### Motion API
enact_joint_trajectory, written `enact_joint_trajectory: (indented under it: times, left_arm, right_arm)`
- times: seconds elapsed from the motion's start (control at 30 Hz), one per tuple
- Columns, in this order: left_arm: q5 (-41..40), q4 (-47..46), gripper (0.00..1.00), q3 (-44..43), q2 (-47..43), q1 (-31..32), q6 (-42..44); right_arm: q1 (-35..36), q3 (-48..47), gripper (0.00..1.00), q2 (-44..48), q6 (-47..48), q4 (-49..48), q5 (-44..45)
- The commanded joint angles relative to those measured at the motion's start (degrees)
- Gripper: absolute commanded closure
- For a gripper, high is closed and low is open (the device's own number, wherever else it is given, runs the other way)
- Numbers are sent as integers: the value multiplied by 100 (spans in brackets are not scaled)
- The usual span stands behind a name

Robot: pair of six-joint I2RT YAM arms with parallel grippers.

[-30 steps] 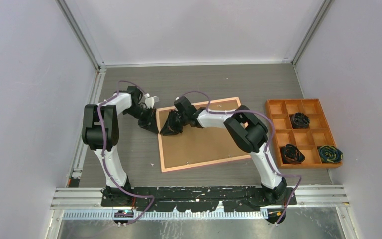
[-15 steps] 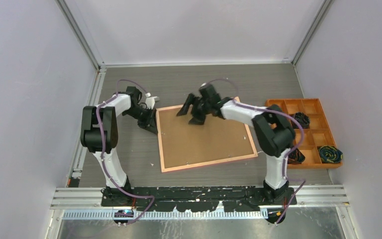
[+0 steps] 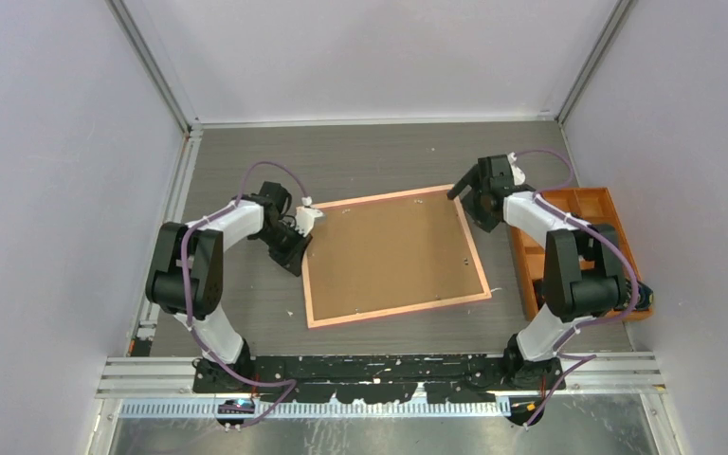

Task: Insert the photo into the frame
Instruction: Adjust the photo frame at the center of the board.

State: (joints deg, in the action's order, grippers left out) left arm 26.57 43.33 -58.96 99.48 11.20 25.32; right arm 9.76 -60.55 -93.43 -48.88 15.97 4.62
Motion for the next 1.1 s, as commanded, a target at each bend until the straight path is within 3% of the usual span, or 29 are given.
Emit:
enact_joint_trajectory:
  times: [0.0,0.3,0.5,0.67,0.8,0.87,1.07]
  left_arm:
    - [-650,-411,89,351,-270,401,461]
    - [-565,-619,89,594,-472,1219,504]
    - [-452,-641,88,358,-230,2209,196]
    - [-390,-157,80,-178,48,3073,121]
    - [25,531,55,-400,-181,3059,258]
    - [254,874,46,-439,-445,2902,396]
    - [991,2164,39,-1388,-1017,1446,1155]
  right_arm:
    - [-158,213,4,-361,144,-85,286]
    - [17,-243,3,-1407,-407,-711,-966]
    - [910,-2385,3,-2812,-398,-221,-1608]
    - [1283,-4147,0,-3656,-35,649,-1642]
    - [1068,-4456,0,-3433,327,1007,-1171]
    - [892,-4365,0,-3095,549,1094,-888]
    - [493,-3280,0,-1678,842,1022,-486]
